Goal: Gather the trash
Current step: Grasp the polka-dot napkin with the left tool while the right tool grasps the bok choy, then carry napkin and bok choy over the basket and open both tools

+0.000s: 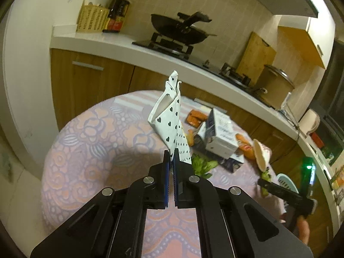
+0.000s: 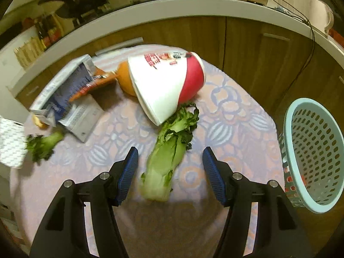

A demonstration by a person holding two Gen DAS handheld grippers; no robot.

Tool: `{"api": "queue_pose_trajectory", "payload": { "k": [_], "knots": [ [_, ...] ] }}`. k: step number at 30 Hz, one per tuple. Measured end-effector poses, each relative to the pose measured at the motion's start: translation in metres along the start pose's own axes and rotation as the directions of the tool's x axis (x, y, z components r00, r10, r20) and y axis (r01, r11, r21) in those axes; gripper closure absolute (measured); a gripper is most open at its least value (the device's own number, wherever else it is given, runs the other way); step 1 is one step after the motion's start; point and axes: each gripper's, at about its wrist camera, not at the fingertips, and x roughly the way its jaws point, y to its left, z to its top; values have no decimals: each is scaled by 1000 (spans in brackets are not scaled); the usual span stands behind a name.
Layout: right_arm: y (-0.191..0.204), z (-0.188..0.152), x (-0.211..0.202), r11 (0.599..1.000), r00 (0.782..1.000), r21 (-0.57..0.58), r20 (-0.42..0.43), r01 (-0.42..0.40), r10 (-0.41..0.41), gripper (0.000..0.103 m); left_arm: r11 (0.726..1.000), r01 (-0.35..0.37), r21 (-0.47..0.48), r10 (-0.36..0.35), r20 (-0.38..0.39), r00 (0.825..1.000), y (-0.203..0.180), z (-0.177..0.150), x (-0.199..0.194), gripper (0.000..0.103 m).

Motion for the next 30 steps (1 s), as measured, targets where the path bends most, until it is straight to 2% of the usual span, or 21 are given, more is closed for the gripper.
{"api": "queue_pose_trajectory", "payload": {
  "k": [1, 2, 5, 8, 16, 23, 30],
  "knots": [
    [0, 0, -2, 1000, 1000, -6, 6, -11, 12, 74, 1000, 8, -1, -8, 2, 1000, -2, 1, -1, 102],
    [1, -1, -4, 999, 999, -16, 5, -33, 33, 75, 1000, 20, -3, -20, 4, 1000, -3, 1, -2, 102],
    [2, -6, -11, 999, 999, -32, 12, -31, 31, 80, 998, 64, 0, -64, 10, 998, -11, 1, -7, 102],
    [1, -14, -26, 997, 997, -44, 26, -67, 68, 80, 994, 102, 29, -102, 12, 995, -24, -1, -12, 102],
    [-2, -23, -81, 992, 988, -104, 124, -74, 87, 81, 971, 228, 70, -228, -4, 974, -67, -9, -17, 102],
    [-26, -16, -127, 996, 971, -92, 235, -14, 35, 81, 945, 288, 156, -284, -45, 958, -127, -17, -6, 102],
    [-77, -10, -156, 999, 954, -22, 298, 42, -34, 81, 908, 351, 230, -337, -96, 936, -188, -26, 12, 102]
  ]
}}
